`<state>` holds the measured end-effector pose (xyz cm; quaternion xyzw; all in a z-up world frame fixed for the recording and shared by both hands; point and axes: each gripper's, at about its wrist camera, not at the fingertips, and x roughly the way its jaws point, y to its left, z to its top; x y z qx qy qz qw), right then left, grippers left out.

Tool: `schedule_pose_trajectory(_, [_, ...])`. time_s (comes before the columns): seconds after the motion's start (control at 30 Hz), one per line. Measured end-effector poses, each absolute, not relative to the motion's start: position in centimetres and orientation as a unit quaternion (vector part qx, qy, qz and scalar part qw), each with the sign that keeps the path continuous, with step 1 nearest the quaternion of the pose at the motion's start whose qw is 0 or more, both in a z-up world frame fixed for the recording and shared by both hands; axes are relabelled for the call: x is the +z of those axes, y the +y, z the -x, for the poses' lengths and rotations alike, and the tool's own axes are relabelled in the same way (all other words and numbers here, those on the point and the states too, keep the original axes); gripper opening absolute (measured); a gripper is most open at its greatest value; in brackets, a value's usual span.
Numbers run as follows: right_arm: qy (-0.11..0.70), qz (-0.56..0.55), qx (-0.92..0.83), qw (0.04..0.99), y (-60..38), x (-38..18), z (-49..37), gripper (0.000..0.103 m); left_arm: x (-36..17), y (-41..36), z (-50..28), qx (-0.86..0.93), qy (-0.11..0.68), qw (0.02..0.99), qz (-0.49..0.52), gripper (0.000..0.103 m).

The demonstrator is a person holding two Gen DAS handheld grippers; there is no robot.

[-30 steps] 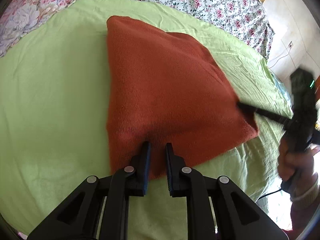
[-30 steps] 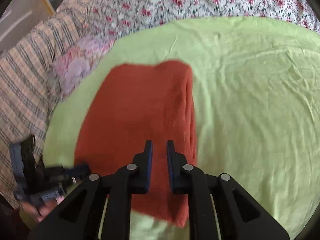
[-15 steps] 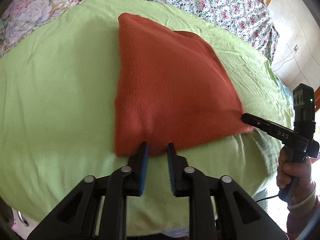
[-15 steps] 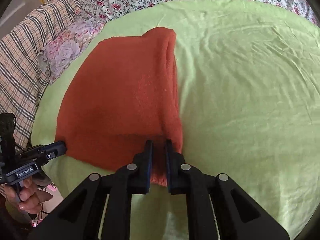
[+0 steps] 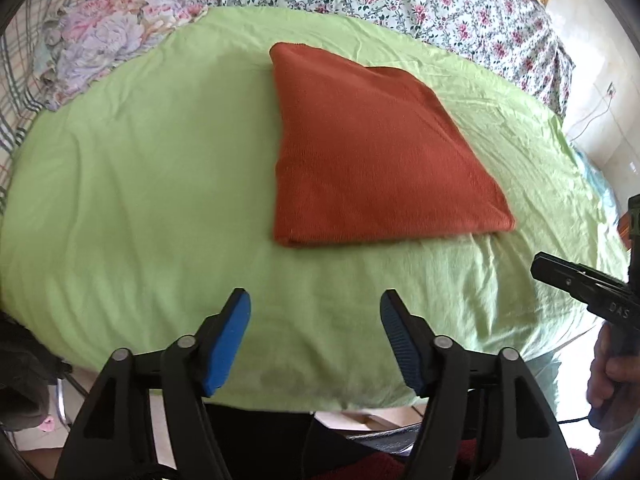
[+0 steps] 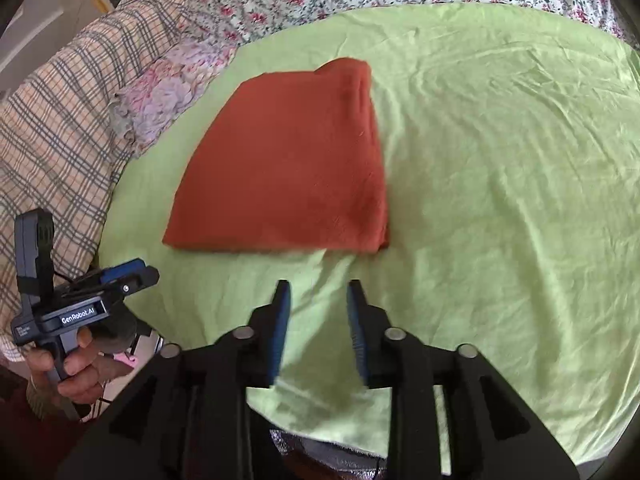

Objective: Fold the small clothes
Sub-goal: 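Lift both grippers away from the folded sweater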

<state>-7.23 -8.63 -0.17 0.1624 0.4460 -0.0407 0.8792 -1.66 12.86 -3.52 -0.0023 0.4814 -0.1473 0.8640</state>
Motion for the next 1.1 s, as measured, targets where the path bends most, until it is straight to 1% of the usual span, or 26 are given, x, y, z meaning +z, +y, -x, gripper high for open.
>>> schedule_pose_trajectory(0.1, [0.457, -0.147, -0.034, 0.876, -7.5, -0.3, 7.9, 0.040, -3.4, 12.8, 2.8, -0.137, 0.473, 0.870, -0.021, 0.074])
schedule_pose_trajectory(0.17, [0.464, -0.142, -0.030, 0.874, -7.2, -0.6, 8.1, 0.045, -3.2, 12.9, 3.2, -0.134, 0.467, 0.873, -0.030, 0.075])
schedule_pose_trajectory(0.23, [0.468, -0.142, -0.025, 0.872, -7.0, -0.8, 8.2, 0.050, -3.1, 12.9, 3.3, -0.126, 0.464, 0.876, -0.041, 0.081])
schedule_pose_trajectory(0.37, [0.467, -0.145, -0.023, 0.872, -7.2, -1.0, 8.2, 0.057, -2.6, 12.9, 2.6, -0.111, 0.455, 0.882, -0.054, 0.081])
schedule_pose_trajectory(0.53, [0.454, -0.137, -0.032, 0.880, -7.5, -0.3, 7.7, 0.069, -2.1, 12.4, 1.4, -0.082, 0.446, 0.888, -0.072, 0.083])
schedule_pose_trajectory(0.6, [0.449, -0.131, -0.034, 0.883, -7.6, -0.1, 7.2, 0.071, -1.9, 12.3, 0.8, -0.077, 0.445, 0.889, -0.071, 0.083])
schedule_pose_trajectory(0.83, [0.448, -0.124, -0.027, 0.885, -7.6, 0.0, 5.8, 0.074, -1.4, 11.5, -1.0, -0.067, 0.441, 0.890, -0.091, 0.083])
schedule_pose_trajectory(1.1, [0.444, -0.114, -0.014, 0.889, -7.0, 0.8, 3.7, 0.078, -1.0, 10.5, -2.4, -0.075, 0.449, 0.886, -0.089, 0.084])
